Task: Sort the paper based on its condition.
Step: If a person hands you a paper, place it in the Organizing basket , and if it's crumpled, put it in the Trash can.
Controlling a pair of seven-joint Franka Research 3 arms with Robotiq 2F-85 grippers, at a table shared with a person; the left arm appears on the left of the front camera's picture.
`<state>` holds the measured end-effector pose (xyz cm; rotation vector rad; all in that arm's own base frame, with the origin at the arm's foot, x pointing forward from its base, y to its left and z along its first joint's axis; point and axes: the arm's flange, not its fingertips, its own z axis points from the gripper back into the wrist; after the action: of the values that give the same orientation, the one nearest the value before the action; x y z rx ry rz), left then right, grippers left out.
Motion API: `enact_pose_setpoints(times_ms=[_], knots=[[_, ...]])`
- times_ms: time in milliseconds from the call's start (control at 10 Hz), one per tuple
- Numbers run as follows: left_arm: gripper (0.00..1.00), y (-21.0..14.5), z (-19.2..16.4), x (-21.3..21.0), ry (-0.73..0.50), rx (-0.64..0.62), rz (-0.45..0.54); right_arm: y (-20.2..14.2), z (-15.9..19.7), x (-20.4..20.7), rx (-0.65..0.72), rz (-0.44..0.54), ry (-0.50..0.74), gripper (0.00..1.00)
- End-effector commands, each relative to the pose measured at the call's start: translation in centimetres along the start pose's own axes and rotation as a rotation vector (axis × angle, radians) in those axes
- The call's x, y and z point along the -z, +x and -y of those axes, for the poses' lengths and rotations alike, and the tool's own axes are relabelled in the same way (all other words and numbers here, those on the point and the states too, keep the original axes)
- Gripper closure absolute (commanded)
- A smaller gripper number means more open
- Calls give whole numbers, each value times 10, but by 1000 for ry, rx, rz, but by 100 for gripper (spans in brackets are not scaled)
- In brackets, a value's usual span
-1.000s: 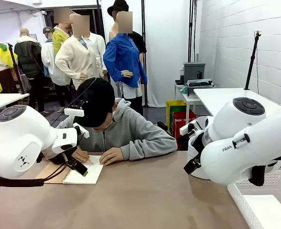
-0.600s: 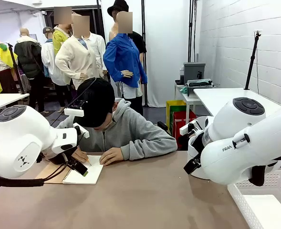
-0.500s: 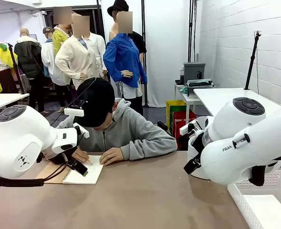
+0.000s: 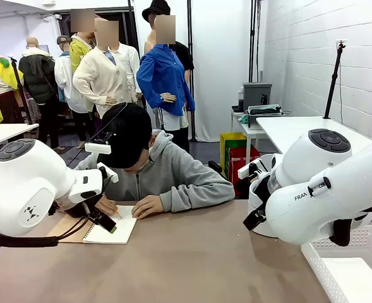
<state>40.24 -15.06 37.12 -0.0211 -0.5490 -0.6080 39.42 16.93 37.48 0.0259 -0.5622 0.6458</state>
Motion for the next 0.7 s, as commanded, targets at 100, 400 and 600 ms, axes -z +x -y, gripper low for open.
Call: enact_pose_setpoints(times_ms=[100, 400, 600], knots=[[0, 0, 0, 0, 0, -1, 0, 0, 0, 0, 0, 0, 0, 0], [0, 0, 0, 0, 0, -1, 0, 0, 0, 0, 0, 0, 0, 0], [0, 0, 0, 0, 0, -1, 0, 0, 0, 0, 0, 0, 0, 0]])
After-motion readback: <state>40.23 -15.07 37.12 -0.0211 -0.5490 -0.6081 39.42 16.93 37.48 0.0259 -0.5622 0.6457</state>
